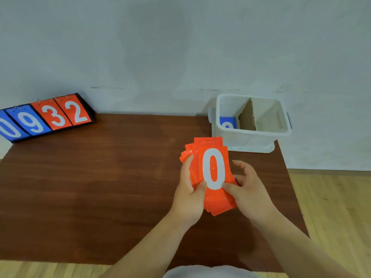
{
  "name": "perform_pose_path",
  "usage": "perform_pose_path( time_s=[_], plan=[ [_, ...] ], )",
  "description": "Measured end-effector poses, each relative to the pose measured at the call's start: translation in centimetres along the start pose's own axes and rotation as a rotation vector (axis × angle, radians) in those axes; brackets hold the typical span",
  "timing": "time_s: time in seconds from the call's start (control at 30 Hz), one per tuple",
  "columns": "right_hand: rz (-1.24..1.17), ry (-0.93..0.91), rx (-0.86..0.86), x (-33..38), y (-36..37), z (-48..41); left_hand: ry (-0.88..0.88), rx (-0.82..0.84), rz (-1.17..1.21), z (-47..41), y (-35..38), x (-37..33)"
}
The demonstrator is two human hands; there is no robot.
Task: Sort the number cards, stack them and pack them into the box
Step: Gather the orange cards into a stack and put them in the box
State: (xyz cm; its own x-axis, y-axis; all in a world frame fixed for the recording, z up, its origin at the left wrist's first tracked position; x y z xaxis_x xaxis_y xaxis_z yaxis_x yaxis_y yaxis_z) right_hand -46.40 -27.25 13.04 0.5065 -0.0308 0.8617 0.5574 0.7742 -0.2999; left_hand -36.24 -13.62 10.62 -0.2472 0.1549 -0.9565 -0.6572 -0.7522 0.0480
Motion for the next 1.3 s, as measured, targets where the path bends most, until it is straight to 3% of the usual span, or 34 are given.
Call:
perform_pose_path(
  time_s=[0.13,0.43,0.5,0.6,0.73,0.83,0.93,1.3],
  plan=[
    [0.009,0.004,0.042,-0.5,0.1,-0.6,0.022,-0.047,-0.033,0.3,0.1,0.3],
    [0.123,-0.209,0.269,0.6,2.2,-2.4,-0.012,-0.191,-0.268,0.0,-4.8,-0.6],
    [0.235,-0.269,0.304,1.3,2.2,-2.9,0.025,-0.196,-0.421,-0.5,-7.2,-1.8],
    [0.494,-0.384,0.354,3.3,2.6,-4.2,0.144,-0.124,-0.874,-2.5,-10.1,-4.4],
    [0.893,-0.479,0.435,5.8,4.9,-6.5,0.284,0.101,-1.071,-5.9,-12.8,-6.5],
    [0.962,-0.499,0.423,7.5,7.0,-7.8,0.282,0.251,-1.099,-8.5,-14.9,-6.2],
    [0.957,-0.49,0.388,8.3,8.9,-9.5,0.261,0.292,-1.102,-10.8,-17.2,-5.4],
    [0.884,-0.388,0.16,9.0,13.8,-18.1,0.298,0.142,-1.008,-18.9,-21.1,-2.9]
  ],
)
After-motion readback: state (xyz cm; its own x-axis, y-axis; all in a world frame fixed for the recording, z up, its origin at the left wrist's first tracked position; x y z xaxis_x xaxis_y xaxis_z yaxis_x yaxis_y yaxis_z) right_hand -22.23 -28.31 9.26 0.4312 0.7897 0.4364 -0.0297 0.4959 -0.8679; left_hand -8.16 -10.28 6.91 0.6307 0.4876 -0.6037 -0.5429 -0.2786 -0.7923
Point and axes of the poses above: each hand's wrist, its own z-axis away from the middle knuckle, its own y-axis out of the palm, x = y × z, the point moved 2 cm from there along -z, towards the middle knuckle, and after that the axes turned 1 degree about x, right-handed, at the moved point
